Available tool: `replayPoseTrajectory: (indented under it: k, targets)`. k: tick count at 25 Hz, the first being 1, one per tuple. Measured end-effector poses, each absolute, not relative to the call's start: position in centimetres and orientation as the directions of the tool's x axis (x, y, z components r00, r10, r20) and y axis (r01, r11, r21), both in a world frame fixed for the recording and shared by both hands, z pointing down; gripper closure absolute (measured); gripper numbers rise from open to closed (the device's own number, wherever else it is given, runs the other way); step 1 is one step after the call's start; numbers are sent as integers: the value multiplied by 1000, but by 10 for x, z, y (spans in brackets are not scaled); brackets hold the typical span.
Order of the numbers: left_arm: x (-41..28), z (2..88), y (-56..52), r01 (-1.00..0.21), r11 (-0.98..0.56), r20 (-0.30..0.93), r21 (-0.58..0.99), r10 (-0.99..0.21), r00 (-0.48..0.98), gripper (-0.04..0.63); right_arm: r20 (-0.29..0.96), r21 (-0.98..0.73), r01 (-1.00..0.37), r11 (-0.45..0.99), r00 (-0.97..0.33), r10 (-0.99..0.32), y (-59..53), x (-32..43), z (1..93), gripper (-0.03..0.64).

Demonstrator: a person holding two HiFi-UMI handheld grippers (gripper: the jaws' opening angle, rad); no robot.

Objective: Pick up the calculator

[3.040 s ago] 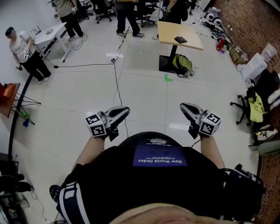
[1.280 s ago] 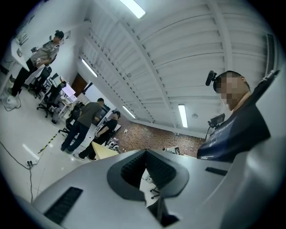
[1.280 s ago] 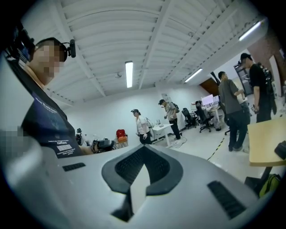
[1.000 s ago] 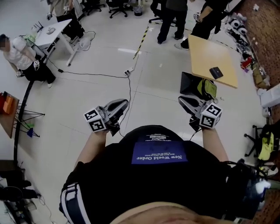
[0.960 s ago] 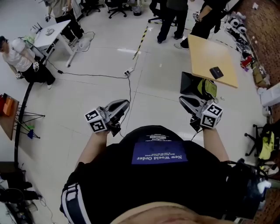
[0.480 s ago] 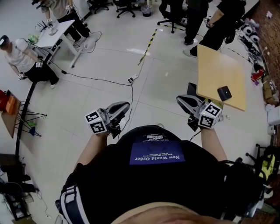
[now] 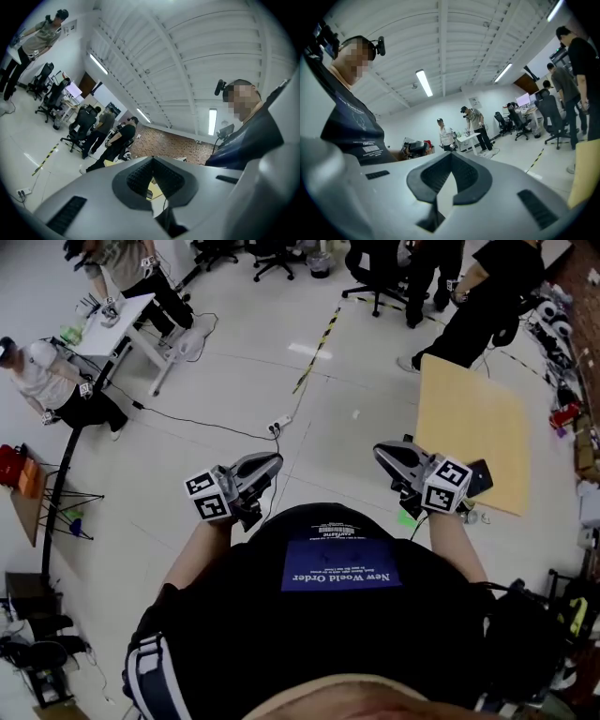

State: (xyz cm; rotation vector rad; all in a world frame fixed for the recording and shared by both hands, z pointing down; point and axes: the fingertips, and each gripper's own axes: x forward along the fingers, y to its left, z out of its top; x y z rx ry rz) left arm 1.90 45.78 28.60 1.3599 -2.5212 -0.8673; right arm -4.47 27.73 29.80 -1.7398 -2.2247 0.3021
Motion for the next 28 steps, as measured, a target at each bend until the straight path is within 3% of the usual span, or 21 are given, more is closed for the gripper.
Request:
replayPoseTrajectory:
  k: [10, 18, 24, 28]
  targets:
    - [-92, 314, 434, -795, 225, -163, 564, -913, -374, 589, 145, -355, 798, 487, -468, 872, 234, -114, 327, 632]
    - [-223, 313, 418, -837, -62, -173, 544, -984, -40, 589, 173, -352, 605, 714, -707, 685, 233, -176, 329, 632]
    - [-293, 326, 400, -804, -228, -138, 549, -974, 182, 589, 185, -347, 461, 817, -820, 541, 241, -211, 329, 632]
    - [-290, 336, 351, -752, -341, -150, 564, -938, 313, 589, 208, -340, 358, 870, -873, 440, 215, -192, 336, 632]
